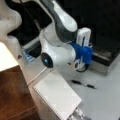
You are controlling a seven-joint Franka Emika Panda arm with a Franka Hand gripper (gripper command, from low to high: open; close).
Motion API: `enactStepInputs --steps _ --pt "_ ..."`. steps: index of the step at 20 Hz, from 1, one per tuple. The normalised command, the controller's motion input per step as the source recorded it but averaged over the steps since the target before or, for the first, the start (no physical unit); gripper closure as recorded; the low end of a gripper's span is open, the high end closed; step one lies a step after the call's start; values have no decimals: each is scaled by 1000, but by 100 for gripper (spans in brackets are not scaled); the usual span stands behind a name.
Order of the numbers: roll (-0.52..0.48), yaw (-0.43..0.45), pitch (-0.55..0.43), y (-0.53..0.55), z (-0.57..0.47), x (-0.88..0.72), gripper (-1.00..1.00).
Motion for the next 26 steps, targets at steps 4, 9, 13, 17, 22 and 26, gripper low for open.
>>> enactStepInputs --steps 4,9,13,17,22,26 --pt "76 -261 77 502 460 -360 100" --pt "3 -234 20 459 371 -430 100" --pt "-7 -222 33 348 280 -467 100" --pt "-6 -234 52 349 214 -410 100" --pt "39 -280 30 412 191 -288 100" --pt "65 -298 31 402 156 -217 100"
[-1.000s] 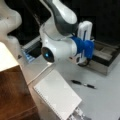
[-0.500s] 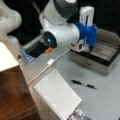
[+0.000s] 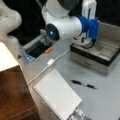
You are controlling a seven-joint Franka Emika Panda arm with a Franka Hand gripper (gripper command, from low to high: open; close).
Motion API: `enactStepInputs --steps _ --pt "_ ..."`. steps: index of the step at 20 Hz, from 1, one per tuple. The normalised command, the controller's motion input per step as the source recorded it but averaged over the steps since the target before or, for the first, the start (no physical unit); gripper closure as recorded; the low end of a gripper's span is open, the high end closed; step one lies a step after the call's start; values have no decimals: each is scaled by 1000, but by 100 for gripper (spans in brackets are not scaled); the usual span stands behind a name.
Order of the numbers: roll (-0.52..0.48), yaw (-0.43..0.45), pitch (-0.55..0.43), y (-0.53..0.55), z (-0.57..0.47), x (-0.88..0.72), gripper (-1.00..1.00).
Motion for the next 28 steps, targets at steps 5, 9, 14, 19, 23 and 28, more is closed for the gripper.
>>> enactStepInputs --steps 5,9,14,19,23,28 --pt "-12 -249 2 340 125 -171 100" --pt "-67 -150 -84 303 163 -160 100" --pt "-91 -86 -139 257 146 -111 100" --pt "-89 -10 -143 177 170 -33 100" --pt "-60 62 -166 105 166 59 100" --pt "1 159 -107 61 197 178 100"
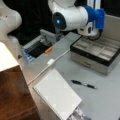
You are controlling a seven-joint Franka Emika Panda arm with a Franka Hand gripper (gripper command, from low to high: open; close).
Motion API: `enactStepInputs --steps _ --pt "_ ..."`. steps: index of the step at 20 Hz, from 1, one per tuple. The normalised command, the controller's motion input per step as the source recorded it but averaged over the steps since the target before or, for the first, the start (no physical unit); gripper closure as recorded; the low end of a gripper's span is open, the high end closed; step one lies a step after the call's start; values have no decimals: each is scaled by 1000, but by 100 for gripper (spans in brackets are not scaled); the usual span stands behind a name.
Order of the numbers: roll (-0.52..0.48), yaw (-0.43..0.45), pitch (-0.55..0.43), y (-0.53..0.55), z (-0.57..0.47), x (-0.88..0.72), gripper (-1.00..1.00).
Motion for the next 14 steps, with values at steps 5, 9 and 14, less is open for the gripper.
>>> enactStepInputs --steps 5,9,14 --pt "33 233 -28 74 247 341 100" --pt "4 264 -4 31 243 436 100" --pt "-29 256 5 6 227 460 100"
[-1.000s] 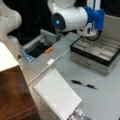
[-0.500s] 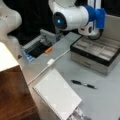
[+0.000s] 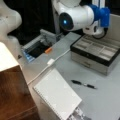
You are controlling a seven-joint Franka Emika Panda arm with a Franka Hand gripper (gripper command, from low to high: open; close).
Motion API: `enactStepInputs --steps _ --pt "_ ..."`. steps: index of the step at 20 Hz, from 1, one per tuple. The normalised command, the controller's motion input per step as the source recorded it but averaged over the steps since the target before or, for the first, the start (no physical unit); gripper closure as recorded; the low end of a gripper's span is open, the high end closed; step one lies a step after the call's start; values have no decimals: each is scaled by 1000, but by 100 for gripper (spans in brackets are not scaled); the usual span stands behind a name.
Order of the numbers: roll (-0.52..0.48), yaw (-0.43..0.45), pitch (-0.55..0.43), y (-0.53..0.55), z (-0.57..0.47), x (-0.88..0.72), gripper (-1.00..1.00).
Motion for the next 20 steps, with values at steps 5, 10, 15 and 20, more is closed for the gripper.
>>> enactStepInputs --steps 5,10,15,20 --pt "-77 213 -13 32 197 433 100" --pt "-74 171 -13 38 206 415 100" --pt "-97 140 9 -15 216 393 -100" --pt "-106 99 31 47 211 364 -100"
